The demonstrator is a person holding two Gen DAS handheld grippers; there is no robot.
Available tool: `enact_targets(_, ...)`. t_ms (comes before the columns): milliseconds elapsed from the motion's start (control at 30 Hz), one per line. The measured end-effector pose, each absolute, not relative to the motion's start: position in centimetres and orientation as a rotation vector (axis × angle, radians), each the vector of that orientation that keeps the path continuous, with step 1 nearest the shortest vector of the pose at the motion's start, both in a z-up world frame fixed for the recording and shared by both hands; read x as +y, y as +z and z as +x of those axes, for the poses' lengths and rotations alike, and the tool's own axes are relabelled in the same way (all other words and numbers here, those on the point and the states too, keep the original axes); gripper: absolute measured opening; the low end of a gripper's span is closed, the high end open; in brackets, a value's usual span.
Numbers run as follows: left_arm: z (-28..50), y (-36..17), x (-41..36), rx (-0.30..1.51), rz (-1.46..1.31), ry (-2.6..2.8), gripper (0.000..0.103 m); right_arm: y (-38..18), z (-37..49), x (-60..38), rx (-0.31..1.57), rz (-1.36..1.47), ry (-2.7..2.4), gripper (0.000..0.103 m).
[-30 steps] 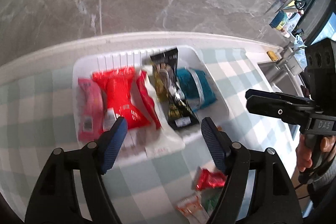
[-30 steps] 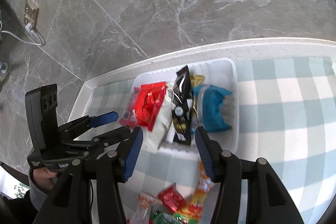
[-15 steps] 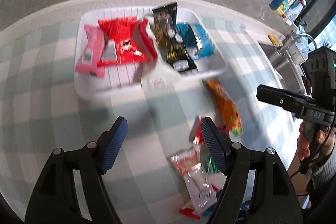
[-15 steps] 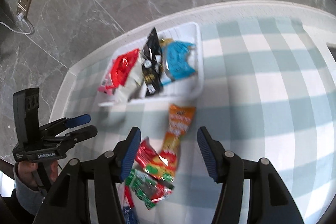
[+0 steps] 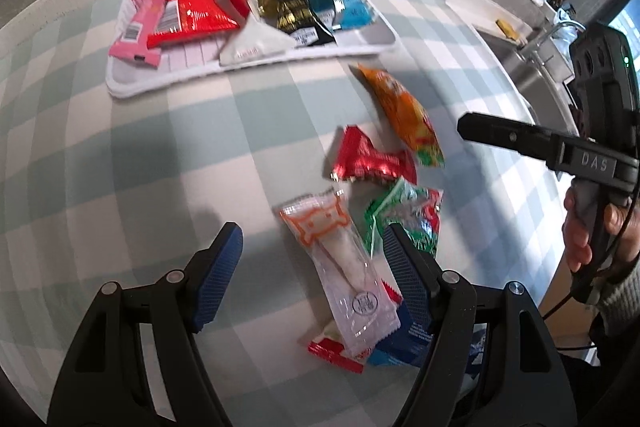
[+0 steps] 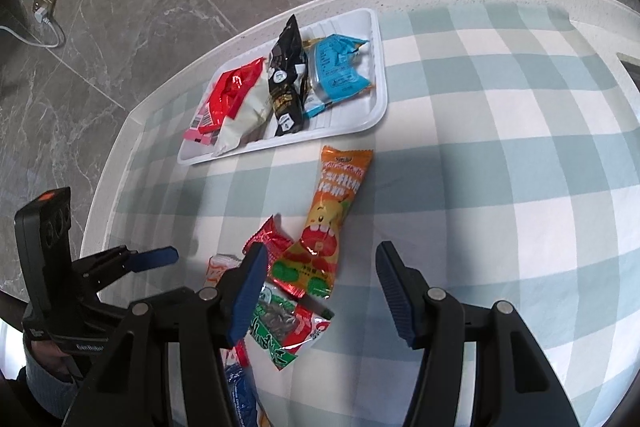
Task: Organize snacks
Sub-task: 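Move both open tools back over the remaining snack pile, then grasp the clear orange-printed packet with the left tool while the right tool grasps the orange stick packet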
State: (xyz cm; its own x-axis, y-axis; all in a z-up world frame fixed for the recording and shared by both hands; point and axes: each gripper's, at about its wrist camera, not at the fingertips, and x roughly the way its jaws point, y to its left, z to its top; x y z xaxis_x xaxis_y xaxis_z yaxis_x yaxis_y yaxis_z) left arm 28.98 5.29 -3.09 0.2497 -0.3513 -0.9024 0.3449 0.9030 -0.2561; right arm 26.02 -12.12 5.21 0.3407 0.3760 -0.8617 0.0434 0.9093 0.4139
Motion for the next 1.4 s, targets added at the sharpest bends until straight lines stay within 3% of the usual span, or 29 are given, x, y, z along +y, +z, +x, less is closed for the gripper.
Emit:
enact_targets(1100, 28.1, -6.6, 2.7, 1.296, 0.123, -0.469, 0.071, 3.3, 28.2, -11.0, 1.251, 0.374, 0.230, 0.059)
enact_targets(1200, 28.2, -6.5, 2.5, 1.277, 0.150, -0.470, 0.065, 2.5, 29.2, -11.0, 1.271, 0.380, 0.224, 0.059)
enact_targets(1233, 28.1, -6.5, 2.5, 1.267, 0.149, -0.471, 0.057, 2.2, 29.5, -11.1, 1.279, 0.387, 0.221, 0.059)
enact_targets(1300, 28.2, -6.5, 2.7, 1.253, 0.147, -0.467, 0.050, 1.6, 29.9, -11.1, 1.294, 0.400, 0.222, 0.049)
enact_targets(1367, 28.5, -6.5, 3.0, 1.240, 0.153, -0.462, 0.038, 1.2, 30.3, -11.2, 1.305, 0.410, 0.222, 0.028)
enact_targets(1400, 28.5, -6.5, 3.1, 1.236, 0.161, -0.455, 0.031, 0.9, 30.4, -11.2, 1.310, 0.413, 0.225, 0.024)
